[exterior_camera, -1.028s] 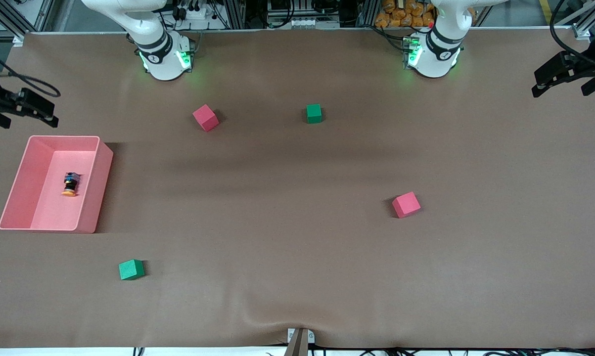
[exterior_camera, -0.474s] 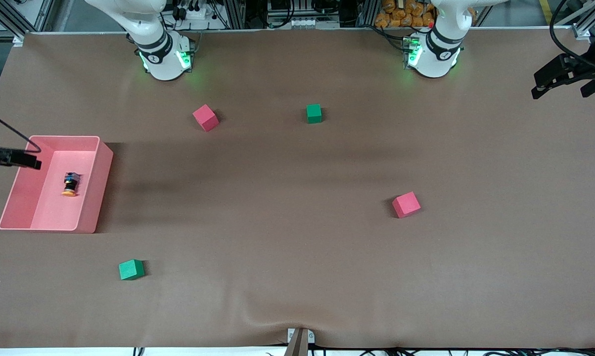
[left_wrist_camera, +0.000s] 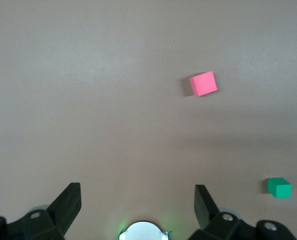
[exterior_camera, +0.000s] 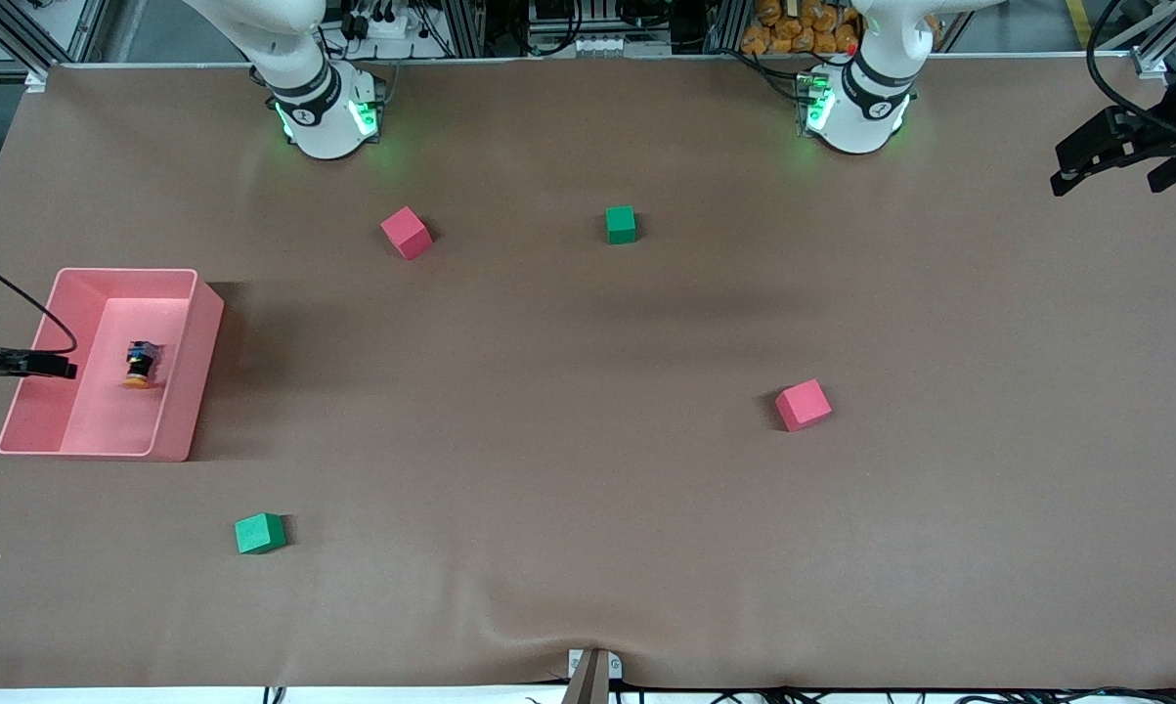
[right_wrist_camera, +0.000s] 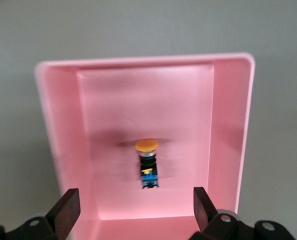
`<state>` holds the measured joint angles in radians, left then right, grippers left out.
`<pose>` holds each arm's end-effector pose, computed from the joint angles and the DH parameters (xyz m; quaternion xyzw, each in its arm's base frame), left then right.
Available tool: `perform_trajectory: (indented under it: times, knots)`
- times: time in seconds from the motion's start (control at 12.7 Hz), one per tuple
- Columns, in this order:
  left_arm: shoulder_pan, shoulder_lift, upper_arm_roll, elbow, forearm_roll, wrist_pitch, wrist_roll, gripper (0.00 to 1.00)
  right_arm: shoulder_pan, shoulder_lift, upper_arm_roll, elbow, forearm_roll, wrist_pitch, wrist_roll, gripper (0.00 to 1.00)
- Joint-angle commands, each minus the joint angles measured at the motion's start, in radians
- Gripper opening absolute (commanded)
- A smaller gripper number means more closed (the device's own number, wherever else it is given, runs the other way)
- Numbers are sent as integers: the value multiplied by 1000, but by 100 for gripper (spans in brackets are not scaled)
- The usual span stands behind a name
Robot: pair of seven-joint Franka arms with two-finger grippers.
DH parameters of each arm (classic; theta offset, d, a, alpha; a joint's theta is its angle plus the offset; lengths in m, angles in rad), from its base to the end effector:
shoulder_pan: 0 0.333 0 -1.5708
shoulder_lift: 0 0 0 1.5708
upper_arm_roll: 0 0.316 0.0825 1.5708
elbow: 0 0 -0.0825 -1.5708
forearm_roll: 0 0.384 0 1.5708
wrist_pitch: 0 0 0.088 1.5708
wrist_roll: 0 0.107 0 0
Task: Place and upright button with both arms
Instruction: 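Reach the right gripper down into the pink tray over the button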
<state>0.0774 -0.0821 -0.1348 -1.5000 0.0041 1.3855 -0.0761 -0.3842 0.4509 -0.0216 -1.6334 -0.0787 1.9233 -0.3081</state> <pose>0.5070 -0.0323 0.6845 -0.9998 -0.0100 0.0160 0.0086 0.6019 -0.2629 0.3453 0.9954 -0.0314 -0.0894 0.0099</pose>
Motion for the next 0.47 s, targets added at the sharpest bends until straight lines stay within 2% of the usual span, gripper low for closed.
perform_trajectory:
  times: [0.0,0.24,0.4]
  knots:
    - [7,4,-3,14,-7,-19,19,100,-27,70,20,-6,-12,51,-14,100]
    - [5,4,-3,14,-7,-19,21,100,-44,113,22,-28,0,75,-68,100]
    - [5,4,-5,14,-7,-19,21,100,-53,118,22,-97,0,175,-69,100]
